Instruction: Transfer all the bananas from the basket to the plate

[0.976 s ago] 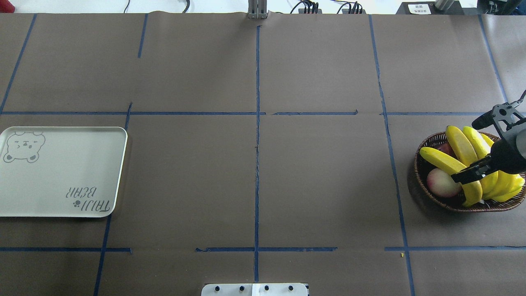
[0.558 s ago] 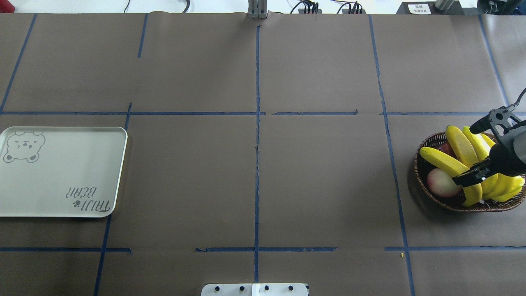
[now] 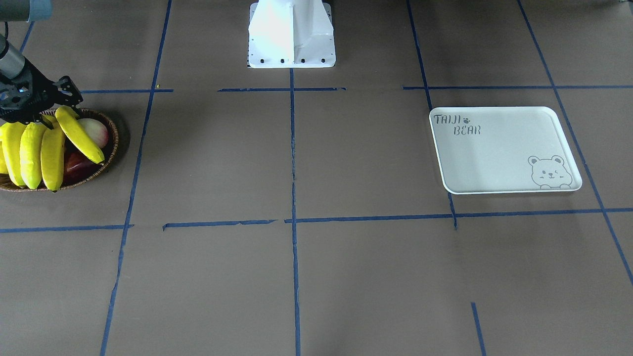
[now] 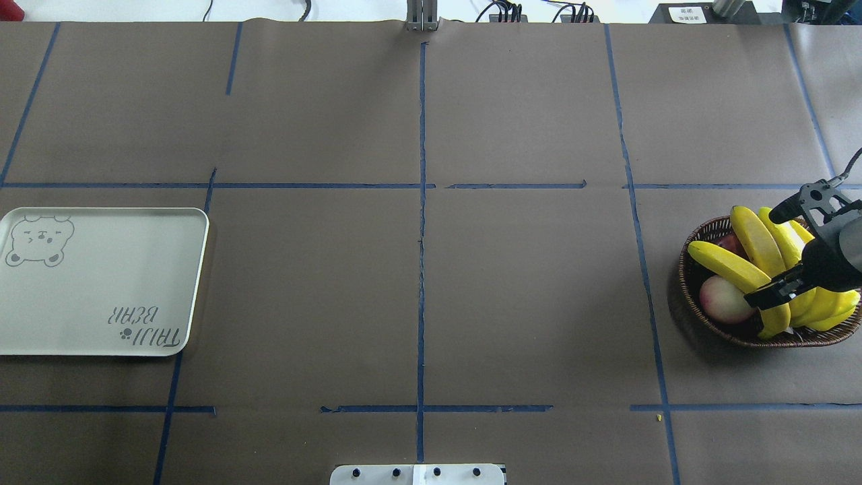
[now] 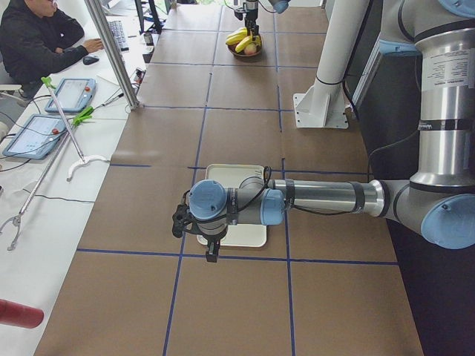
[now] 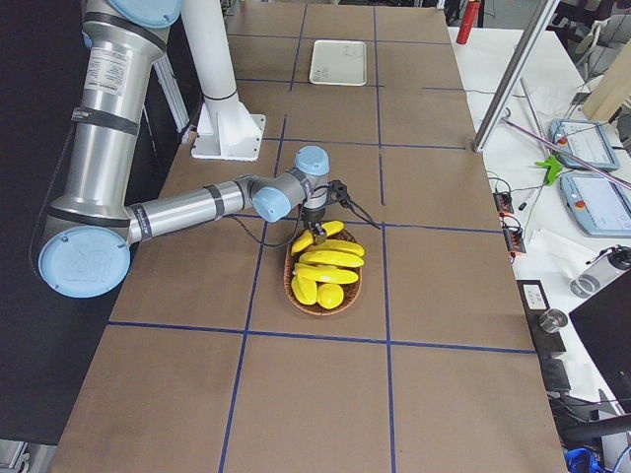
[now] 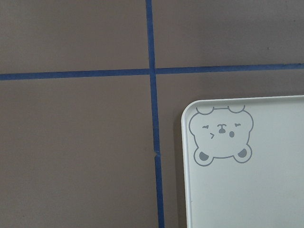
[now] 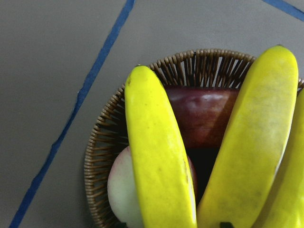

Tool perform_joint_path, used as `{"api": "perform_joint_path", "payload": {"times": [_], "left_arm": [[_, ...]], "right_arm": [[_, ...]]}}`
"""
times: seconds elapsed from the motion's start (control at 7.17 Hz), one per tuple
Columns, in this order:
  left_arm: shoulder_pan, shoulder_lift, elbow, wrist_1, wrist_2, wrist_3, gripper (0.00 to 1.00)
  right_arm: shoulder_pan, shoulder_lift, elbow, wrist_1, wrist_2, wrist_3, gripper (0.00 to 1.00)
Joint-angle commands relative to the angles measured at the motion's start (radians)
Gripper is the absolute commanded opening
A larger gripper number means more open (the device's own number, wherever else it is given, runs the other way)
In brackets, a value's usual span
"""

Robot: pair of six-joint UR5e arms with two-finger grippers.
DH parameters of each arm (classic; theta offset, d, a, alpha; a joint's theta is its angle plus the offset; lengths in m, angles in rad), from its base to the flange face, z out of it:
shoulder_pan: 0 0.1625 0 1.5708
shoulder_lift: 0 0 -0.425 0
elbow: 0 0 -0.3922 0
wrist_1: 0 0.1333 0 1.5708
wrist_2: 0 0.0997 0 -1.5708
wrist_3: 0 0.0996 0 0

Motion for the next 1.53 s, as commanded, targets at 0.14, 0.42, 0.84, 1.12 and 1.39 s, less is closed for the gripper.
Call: {"api": "perform_joint_path", "payload": {"times": [0.14, 0.42, 0.84, 1.12, 1.39], "left_arm": [[0.000, -0.001, -0.001, 0.000, 0.000, -0.001, 1.00], [0.000, -0.005, 0.001, 0.000, 0.000, -0.001, 1.00], [0.000, -0.010, -0.001, 0.000, 0.000, -0.004, 1.00], [0.000, -0.016, -0.034, 0.000, 0.000, -0.024, 1.00], [0.038, -0.040, -0.108, -0.076, 0.017, -0.174, 0.99]], "right_arm": [[0.002, -0.002, 0.000, 0.003, 0.000, 0.000, 0.18], [0.007, -0.003, 0.012, 0.005, 0.000, 0.001, 0.01], [0.165, -0.054, 0.119, 0.000, 0.134, 0.007, 0.00], [0.277, -0.020, 0.133, 0.006, 0.305, 0.061, 0.00], [0.214, 0.154, 0.107, 0.006, 0.290, 0.366, 0.00]]}}
